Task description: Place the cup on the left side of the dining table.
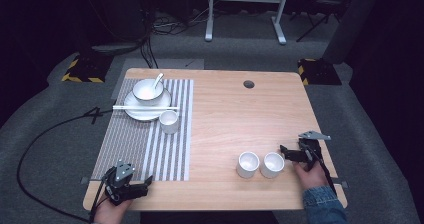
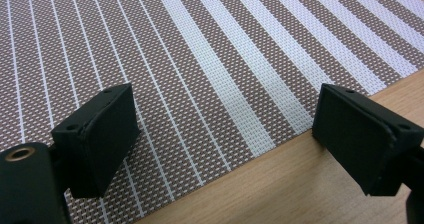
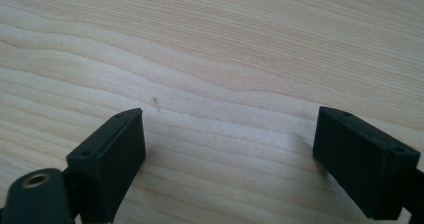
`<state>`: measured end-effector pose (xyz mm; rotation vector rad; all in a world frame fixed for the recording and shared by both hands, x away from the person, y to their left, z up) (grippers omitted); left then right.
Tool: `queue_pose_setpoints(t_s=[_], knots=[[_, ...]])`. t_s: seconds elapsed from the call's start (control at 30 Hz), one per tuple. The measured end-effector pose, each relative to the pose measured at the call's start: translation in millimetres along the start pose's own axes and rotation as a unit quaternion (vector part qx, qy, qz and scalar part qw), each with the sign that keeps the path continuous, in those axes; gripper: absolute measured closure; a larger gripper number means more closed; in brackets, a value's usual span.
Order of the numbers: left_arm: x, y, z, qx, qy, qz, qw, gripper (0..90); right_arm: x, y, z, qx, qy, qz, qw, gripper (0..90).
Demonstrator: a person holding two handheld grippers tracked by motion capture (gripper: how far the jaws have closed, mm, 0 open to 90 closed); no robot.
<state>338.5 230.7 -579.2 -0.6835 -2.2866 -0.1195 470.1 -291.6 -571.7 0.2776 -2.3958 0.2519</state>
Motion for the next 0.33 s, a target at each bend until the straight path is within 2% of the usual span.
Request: queue_pose_setpoints(t_s=[0.33], knots=[[0.1,0.3,0.1,-0.003,-0.001,-0.001,1.0000,11.2,0.0,0.0,0.0,0.000,0.000,0.000,1.0000,13.3]])
Point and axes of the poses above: each handheld gripper's, and its own axes: x roughly backward along the jaws, z roughly out of its underside, y roughly to its left, the point moved 10 cm from there along -x, roughly forward along the jaws, and after that the axes turned 8 degrees about z, right-handed, at the moved point
